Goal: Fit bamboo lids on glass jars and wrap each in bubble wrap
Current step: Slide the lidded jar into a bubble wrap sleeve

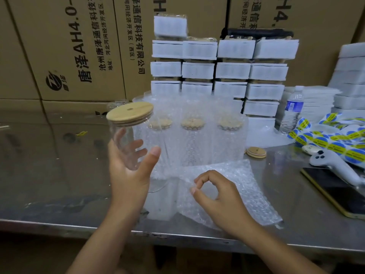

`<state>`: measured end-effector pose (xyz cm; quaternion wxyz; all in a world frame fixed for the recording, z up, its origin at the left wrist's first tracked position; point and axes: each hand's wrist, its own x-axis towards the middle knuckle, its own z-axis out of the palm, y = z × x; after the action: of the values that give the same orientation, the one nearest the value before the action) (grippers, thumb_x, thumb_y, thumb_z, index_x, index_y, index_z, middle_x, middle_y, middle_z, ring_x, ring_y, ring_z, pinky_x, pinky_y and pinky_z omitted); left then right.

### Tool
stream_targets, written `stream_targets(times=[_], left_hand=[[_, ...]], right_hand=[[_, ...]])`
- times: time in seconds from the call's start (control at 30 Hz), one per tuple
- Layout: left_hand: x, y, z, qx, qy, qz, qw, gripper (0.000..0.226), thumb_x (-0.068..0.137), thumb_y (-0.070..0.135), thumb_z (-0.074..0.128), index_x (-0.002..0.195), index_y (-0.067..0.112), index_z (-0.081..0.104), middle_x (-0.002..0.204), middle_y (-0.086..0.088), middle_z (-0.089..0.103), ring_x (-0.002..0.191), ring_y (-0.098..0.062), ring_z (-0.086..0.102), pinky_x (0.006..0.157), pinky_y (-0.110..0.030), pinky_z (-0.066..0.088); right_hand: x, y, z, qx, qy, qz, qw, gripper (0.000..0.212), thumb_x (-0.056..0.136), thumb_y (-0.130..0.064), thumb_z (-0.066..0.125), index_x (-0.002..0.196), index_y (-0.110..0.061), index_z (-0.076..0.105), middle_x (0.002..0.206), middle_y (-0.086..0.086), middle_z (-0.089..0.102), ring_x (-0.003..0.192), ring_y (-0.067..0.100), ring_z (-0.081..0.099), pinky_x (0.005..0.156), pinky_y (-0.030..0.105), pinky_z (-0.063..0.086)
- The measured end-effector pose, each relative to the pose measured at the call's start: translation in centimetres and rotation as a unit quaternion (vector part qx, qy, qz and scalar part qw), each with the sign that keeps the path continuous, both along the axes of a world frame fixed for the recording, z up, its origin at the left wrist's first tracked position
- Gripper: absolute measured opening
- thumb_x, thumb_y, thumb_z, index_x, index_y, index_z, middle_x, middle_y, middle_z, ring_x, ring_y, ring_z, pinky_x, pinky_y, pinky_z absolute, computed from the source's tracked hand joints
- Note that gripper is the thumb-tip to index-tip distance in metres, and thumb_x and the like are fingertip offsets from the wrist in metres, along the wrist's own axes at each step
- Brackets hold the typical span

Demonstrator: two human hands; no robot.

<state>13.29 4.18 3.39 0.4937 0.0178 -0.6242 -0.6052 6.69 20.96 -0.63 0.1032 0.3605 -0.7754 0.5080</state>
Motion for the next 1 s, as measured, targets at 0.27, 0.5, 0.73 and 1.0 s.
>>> stream_targets(times=[0.27,0.5,0.73,1.0], left_hand=[[0.0,-0.1,0.9,0.005,0.027,-0.007,1.0,0.073,0.06,0.054,0.07,0.125,0.037,0.041,0.117,0.001,0.06,0.099,0.005,0.063,0.069,-0.007,0.048],[-0.3,0.2,1.0,0.002,0.03,-0.016,0.999,0.073,0.063,0.05,0.073,0.126,0.037,0.039,0.114,0.001,0.059,0.096,0.008,0.063,0.068,-0.007,0.048],[-0.8,1.3,0.8,-0.008,-0.002,-0.059,0.998,0.068,0.059,0.055,0.069,0.121,0.045,0.042,0.116,0.002,0.061,0.097,-0.001,0.065,0.067,-0.008,0.049],[-1.9,3.9,-0.2,-0.058,-0.092,-0.113,0.988,0.07,0.055,0.062,0.069,0.117,0.063,0.035,0.111,0.019,0.059,0.104,0.003,0.061,0.089,-0.029,0.05]], right_hand=[[-0.2,-1.2,-1.4,0.112,-0.015,-0.027,0.993,0.015,0.087,-0.04,0.06,0.075,-0.033,0.054,0.092,-0.016,0.059,0.098,-0.003,0.051,0.086,0.013,0.036],[-0.4,-1.6,-2.0,0.125,-0.001,-0.045,0.991,0.012,0.088,-0.037,0.057,0.078,-0.033,0.057,0.094,-0.017,0.058,0.096,0.001,0.051,0.088,0.02,0.04],[-0.3,-0.9,-0.7,0.138,-0.041,-0.023,0.989,0.033,0.083,-0.047,0.061,0.114,-0.039,0.054,0.114,-0.02,0.054,0.106,-0.005,0.048,0.091,0.019,0.04],[0.0,-1.1,2.9,-0.031,-0.087,0.124,0.988,0.104,0.064,-0.042,0.08,0.139,-0.056,0.009,0.135,-0.03,0.037,0.123,-0.016,0.039,0.095,0.004,0.037]])
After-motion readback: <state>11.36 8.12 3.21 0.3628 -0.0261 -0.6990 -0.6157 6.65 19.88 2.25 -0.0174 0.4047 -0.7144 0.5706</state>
